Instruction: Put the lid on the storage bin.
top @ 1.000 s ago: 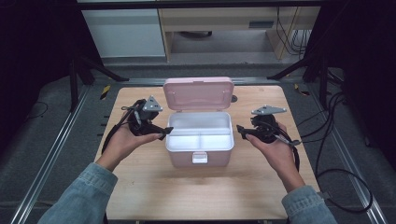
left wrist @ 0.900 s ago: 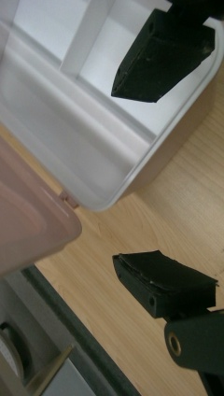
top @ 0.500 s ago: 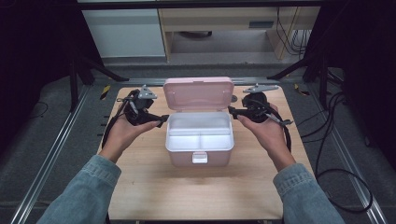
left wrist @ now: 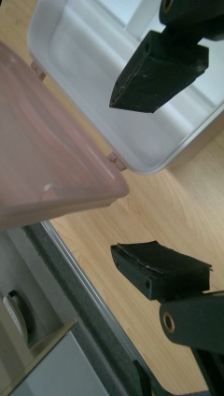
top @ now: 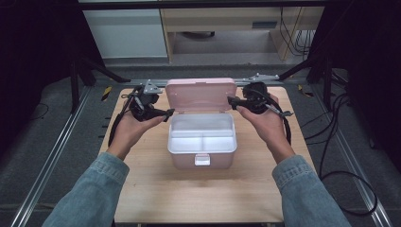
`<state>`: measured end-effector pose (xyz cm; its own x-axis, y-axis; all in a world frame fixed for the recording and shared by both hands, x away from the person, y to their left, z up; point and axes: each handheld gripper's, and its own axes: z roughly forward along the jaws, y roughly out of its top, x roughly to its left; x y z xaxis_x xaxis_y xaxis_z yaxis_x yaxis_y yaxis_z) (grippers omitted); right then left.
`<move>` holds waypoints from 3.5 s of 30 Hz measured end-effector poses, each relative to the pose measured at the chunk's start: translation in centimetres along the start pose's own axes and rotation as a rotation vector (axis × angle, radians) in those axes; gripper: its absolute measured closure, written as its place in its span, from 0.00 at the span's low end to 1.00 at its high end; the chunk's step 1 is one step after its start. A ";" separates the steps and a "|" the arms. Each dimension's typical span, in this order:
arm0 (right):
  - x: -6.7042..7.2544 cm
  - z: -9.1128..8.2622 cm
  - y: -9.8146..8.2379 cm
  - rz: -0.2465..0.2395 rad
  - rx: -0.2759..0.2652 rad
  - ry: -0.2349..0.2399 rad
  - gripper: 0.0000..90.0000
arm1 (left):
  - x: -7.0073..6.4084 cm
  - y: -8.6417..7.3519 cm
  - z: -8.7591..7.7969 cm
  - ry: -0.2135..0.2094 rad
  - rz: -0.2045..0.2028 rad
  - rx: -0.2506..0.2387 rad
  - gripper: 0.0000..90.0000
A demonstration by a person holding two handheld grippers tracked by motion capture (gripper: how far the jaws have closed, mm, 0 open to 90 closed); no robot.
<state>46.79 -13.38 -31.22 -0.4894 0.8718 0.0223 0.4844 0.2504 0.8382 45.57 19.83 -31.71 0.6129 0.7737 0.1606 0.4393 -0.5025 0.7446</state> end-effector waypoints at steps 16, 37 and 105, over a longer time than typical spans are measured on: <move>0.3 1.1 2.4 -0.034 -0.023 -0.015 0.56 | 0.1 1.9 1.2 0.031 -0.027 -0.078 0.44; 3.4 -1.7 -2.5 -0.130 -0.017 0.030 0.54 | -3.2 -1.1 -1.2 -0.040 0.006 -0.059 0.49; 1.4 -5.6 -13.0 -0.074 0.165 0.090 0.21 | -3.2 -12.5 -4.2 -0.063 -0.127 0.007 0.30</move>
<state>35.78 -17.77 -39.04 -0.5874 0.8091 0.0186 0.5535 0.3849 0.7386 35.37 25.30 -38.79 0.5917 0.8058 0.0244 0.5202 -0.4048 0.7520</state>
